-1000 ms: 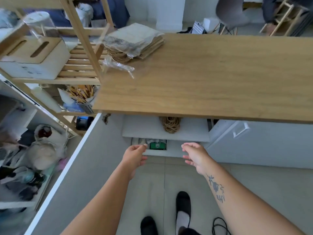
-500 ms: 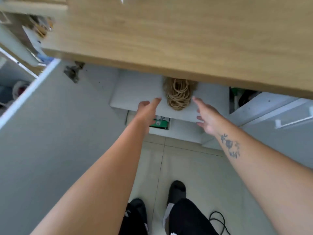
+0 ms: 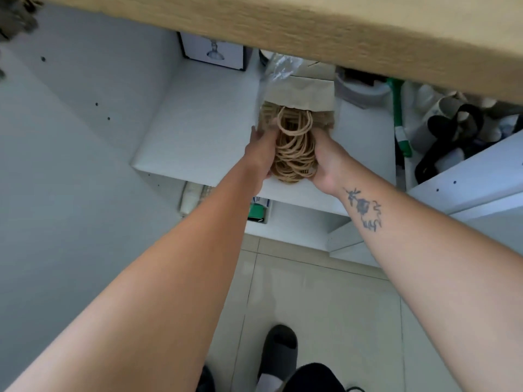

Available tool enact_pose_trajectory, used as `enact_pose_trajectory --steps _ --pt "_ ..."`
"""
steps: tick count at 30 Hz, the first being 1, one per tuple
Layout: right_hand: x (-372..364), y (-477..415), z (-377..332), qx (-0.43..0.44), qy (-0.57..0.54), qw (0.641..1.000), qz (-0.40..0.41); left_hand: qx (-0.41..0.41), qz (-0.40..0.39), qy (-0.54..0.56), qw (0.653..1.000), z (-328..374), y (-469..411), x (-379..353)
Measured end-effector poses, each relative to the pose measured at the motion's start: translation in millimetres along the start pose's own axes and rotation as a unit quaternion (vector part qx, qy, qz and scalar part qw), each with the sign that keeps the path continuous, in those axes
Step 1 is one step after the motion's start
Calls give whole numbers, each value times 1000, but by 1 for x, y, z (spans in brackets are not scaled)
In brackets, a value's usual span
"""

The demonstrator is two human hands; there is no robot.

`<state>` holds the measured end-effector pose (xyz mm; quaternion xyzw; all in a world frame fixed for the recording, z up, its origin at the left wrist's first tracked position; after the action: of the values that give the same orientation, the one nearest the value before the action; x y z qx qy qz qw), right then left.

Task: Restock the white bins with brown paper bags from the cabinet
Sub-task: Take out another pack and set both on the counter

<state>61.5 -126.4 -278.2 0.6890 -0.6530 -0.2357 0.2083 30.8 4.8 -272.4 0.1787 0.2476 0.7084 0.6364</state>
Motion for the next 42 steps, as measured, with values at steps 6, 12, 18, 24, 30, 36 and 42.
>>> enact_pose_trajectory --steps 6,12,18,24,30,36,42 --pt "-2 22 12 5 -32 999 35 19 23 -26 999 8 14 -1" --pt "-25 77 35 -48 -25 998 12 44 45 -51 997 -15 52 30" --pt "-26 101 51 -131 -99 986 -36 53 30 -4 998 -21 81 59" --pt "18 80 32 -120 -109 982 97 58 26 1 998 -21 78 67" --pt "-8 32 -6 -78 4 993 89 71 11 -37 997 -13 76 62" --pt "-28 28 0 -139 -10 988 67 91 -2 -43 995 -20 73 70" --pt "-25 32 -2 -164 -44 985 27 73 -1 -33 997 -25 72 73"
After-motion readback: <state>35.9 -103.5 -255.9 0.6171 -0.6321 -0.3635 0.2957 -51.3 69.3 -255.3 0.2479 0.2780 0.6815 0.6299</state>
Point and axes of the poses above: each hand's wrist, its own y-axis away from the middle knuckle, its own x-axis out of the back of the hand, z = x × y, the point moved 1 cm from there along -y, towards the middle knuckle, and after that the axes turned 2 degrees about z, right-handed, at the moved point
